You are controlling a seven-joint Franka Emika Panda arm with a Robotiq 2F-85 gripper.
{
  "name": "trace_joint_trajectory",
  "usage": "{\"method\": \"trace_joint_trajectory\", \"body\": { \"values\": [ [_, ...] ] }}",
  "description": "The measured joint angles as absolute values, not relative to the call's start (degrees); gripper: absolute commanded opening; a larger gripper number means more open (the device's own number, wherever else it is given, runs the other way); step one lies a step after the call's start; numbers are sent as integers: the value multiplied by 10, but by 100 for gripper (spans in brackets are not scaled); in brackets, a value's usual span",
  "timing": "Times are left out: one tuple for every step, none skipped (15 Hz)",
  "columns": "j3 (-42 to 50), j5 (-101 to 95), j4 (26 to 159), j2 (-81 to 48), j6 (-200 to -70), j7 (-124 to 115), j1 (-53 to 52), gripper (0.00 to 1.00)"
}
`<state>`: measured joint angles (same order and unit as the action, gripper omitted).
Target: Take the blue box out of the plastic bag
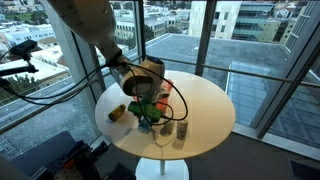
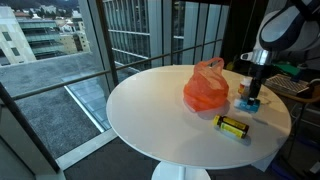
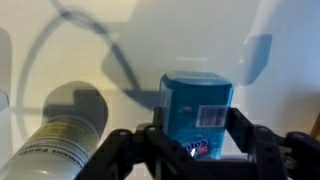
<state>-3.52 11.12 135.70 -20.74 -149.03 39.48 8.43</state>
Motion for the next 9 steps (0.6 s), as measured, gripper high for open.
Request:
{"method": "trace_joint_trajectory", "body": {
  "values": [
    [-35,110,1358,-207,-1490,395,85,92],
    [-35,109,1359,-207,-1490,395,85,95],
    [-35,109,1359,-207,-1490,395,85,98],
    [-35,109,1360,-207,-1490,395,85,100],
    [-35,109,1360,-207,-1490,395,86,100],
    [-35,109,1360,-207,-1490,395,86,100],
    [-35,108,1360,-206,-1491,395,86,100],
    [-34,105,1360,-205,-1491,395,86,100],
    [-33,102,1360,-203,-1491,395,86,100]
  ]
}}
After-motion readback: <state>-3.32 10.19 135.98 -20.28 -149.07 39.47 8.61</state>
